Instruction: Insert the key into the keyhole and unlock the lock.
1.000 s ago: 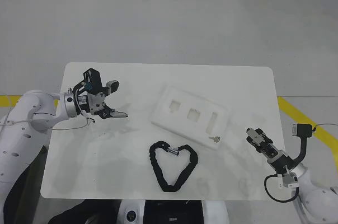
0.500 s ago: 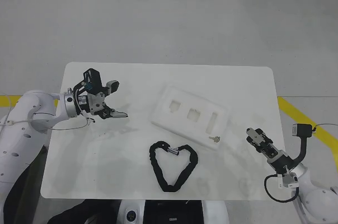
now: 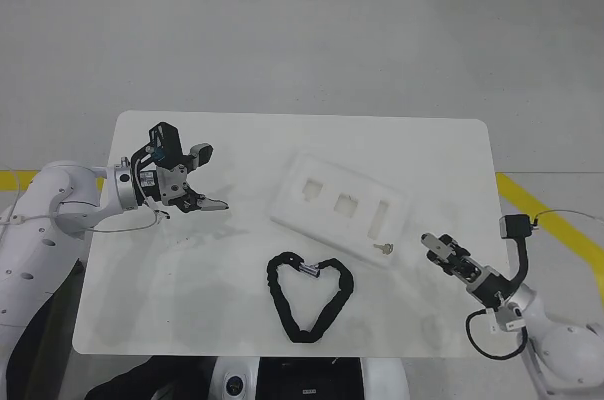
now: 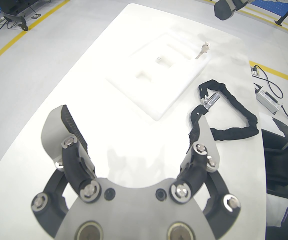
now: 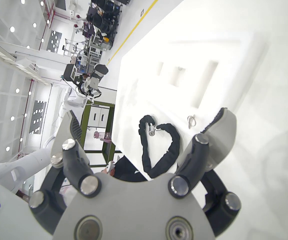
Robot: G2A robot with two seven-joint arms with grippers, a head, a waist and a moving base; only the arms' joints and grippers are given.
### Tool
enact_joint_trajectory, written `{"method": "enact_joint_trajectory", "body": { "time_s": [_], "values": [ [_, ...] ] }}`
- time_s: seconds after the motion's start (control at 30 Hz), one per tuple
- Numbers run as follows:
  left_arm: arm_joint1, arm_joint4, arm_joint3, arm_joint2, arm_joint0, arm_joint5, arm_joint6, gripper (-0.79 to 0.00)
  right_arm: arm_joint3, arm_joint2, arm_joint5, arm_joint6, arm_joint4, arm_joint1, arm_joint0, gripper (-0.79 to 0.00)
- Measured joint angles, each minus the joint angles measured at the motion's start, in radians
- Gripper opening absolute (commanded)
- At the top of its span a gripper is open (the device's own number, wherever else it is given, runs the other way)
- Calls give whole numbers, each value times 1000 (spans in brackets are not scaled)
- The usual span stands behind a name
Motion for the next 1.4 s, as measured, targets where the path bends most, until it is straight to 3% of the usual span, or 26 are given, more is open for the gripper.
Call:
{"method": "enact_joint_trajectory", "body": {
  "time_s": [0.3, 0.6, 0.87, 0.97, 1.17, 1.4],
  "values": [
    [0, 0, 0, 0, 0, 0, 0, 0, 22, -83, 152, 212, -38, 13, 120, 0],
    [0, 0, 0, 0, 0, 0, 0, 0, 23, -187, 224, 188, -210, 15, 202, 0],
    [0, 0, 0, 0, 0, 0, 0, 0, 71, -243, 252, 195, -229, 14, 258, 0],
    [0, 0, 0, 0, 0, 0, 0, 0, 89, -253, 266, 192, -230, 13, 273, -37],
    [0, 0, 0, 0, 0, 0, 0, 0, 118, -274, 273, 197, -225, 13, 300, -219],
    [0, 0, 0, 0, 0, 0, 0, 0, 134, -290, 293, 202, -236, 13, 319, -215]
  ]
}}
